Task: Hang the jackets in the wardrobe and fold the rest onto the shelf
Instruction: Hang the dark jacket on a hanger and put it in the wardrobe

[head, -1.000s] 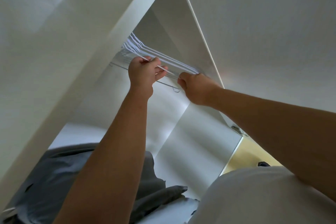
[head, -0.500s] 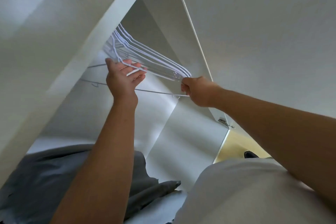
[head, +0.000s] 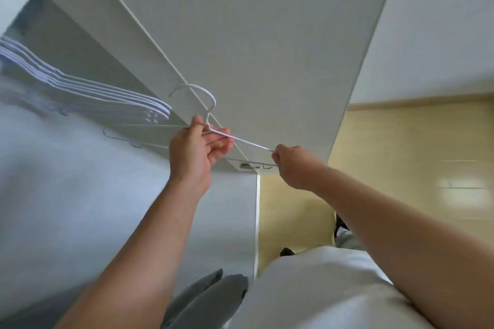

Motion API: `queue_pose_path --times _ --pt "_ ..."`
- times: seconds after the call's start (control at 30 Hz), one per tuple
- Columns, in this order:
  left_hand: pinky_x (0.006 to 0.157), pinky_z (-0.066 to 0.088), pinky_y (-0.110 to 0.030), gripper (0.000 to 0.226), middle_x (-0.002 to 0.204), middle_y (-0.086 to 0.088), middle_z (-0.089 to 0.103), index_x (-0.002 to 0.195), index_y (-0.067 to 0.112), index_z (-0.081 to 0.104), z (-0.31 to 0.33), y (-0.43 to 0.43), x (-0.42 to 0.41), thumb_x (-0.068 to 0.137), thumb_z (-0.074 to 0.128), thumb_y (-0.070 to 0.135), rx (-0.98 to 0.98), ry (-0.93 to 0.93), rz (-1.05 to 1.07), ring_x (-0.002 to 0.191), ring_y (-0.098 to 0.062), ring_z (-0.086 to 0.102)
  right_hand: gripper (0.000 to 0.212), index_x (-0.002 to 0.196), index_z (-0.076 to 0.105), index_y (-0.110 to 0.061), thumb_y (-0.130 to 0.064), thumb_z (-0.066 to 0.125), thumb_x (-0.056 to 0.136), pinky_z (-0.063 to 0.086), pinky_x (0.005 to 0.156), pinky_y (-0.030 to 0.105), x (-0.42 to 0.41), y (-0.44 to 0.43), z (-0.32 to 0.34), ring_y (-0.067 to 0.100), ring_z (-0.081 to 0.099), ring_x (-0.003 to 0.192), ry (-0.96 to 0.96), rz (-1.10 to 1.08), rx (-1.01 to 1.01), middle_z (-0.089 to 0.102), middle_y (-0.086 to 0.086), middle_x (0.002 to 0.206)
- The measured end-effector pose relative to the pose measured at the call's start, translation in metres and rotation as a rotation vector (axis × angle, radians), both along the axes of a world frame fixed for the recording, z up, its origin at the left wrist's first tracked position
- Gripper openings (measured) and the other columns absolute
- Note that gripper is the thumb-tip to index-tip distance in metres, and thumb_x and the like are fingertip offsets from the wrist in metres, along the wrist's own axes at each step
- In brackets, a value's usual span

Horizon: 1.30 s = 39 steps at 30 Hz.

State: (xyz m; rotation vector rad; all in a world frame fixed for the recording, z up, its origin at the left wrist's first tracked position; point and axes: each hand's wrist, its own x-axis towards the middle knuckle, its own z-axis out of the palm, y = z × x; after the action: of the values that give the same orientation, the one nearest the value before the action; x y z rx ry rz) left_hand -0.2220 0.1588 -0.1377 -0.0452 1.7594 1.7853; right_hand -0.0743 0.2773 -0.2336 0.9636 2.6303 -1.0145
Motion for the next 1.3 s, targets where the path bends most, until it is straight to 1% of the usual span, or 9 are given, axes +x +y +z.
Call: queue_pose_path --times 0.13,0.23,0.5,0.63,0.73,0.87,0.97,1.13,1.3 --pt "0.056 0.059 -0.033 0.03 0.071 -0.011 0.069 0.083 0.005 0.054 -0.003 0.044 0.058 0.105 0.054 0.026 0.001 0.054 -0.153 0.068 -0.037 0.074 0.029 0.113 0.054 -0.011 -0.031 0.034 0.107 0.037 0.068 0.034 0.068 0.021 0.002 0.039 0.064 0.094 -0.082 -0.14 0.129 0.064 0.016 0.109" --pt "0.057 0.059 -0.034 0.027 0.077 -0.015 0.069 0.089 0.003 0.053 -0.003 0.078 0.111 0.104 0.056 0.025 -0.006 0.069 -0.296 0.072 -0.042 0.074 0.025 0.108 0.054 -0.018 -0.033 0.035 0.104 0.037 0.07 0.035 0.12 0.038 0.008 0.034 0.063 0.091 -0.101 -0.256 0.179 0.063 0.008 0.105" --pt "0.053 0.048 -0.024 0.023 0.072 0.002 0.069 0.098 0.005 0.064 -0.016 0.191 0.286 0.097 0.067 0.028 -0.145 0.275 -0.624 0.059 -0.009 0.063 0.02 0.106 0.063 -0.017 -0.029 0.047 0.102 0.054 0.068 0.038 0.291 0.105 0.03 0.032 0.061 0.078 0.152 -0.574 0.006 0.064 0.009 0.094" --pt "0.059 0.034 -0.03 0.044 0.076 -0.003 0.051 0.1 0.001 0.062 -0.014 0.262 0.385 0.075 0.084 0.03 -0.134 0.314 -0.753 0.061 -0.016 0.042 0.014 0.099 0.066 -0.02 -0.027 0.055 0.1 0.053 0.065 0.036 0.399 0.15 0.031 0.027 0.058 0.071 0.232 -0.779 0.014 0.067 0.004 0.084" --pt "0.063 0.039 -0.029 0.043 0.085 0.001 0.056 0.103 0.015 0.055 -0.013 0.317 0.446 0.076 0.088 0.022 -0.141 0.289 -0.79 0.068 -0.014 0.051 0.013 0.094 0.067 -0.02 -0.027 0.057 0.099 0.051 0.061 0.034 0.459 0.189 0.03 0.024 0.058 0.068 0.238 -0.929 0.003 0.064 0.001 0.077" --pt "0.044 0.031 -0.022 0.019 0.074 -0.003 0.064 0.099 0.012 0.056 -0.01 0.394 0.491 0.095 0.07 0.024 -0.101 0.113 -0.828 0.049 -0.011 0.04 0.02 0.085 0.063 -0.022 -0.032 0.053 0.1 0.044 0.057 0.031 0.509 0.246 0.03 0.024 0.057 0.07 0.222 -1.029 -0.029 0.062 -0.003 0.075" --pt "0.042 0.034 -0.022 0.011 0.082 -0.01 0.077 0.097 0.013 0.052 -0.016 0.466 0.513 0.104 0.053 0.022 -0.088 0.184 -0.897 0.043 -0.012 0.042 0.021 0.083 0.059 -0.024 -0.033 0.052 0.1 0.043 0.056 0.03 0.534 0.304 0.029 0.023 0.057 0.069 0.238 -1.083 -0.044 0.062 -0.004 0.076" --pt "0.051 0.044 -0.024 0.011 0.087 -0.009 0.078 0.099 0.011 0.055 -0.034 0.561 0.546 0.102 0.057 0.022 -0.063 0.202 -1.118 0.045 -0.011 0.048 0.02 0.085 0.058 -0.022 -0.036 0.052 0.099 0.033 0.046 0.021 0.557 0.381 0.038 0.011 0.052 0.058 0.294 -1.122 0.012 0.054 -0.013 0.066" --pt "0.055 0.045 -0.025 0.012 0.078 0.001 0.076 0.093 0.011 0.069 -0.034 0.672 0.597 0.096 0.069 0.022 -0.049 0.229 -1.324 0.047 -0.009 0.049 0.021 0.09 0.064 -0.029 -0.049 0.062 0.094 0.044 0.054 0.021 0.594 0.46 0.054 0.006 0.058 0.061 0.441 -1.401 -0.014 0.063 -0.01 0.071"
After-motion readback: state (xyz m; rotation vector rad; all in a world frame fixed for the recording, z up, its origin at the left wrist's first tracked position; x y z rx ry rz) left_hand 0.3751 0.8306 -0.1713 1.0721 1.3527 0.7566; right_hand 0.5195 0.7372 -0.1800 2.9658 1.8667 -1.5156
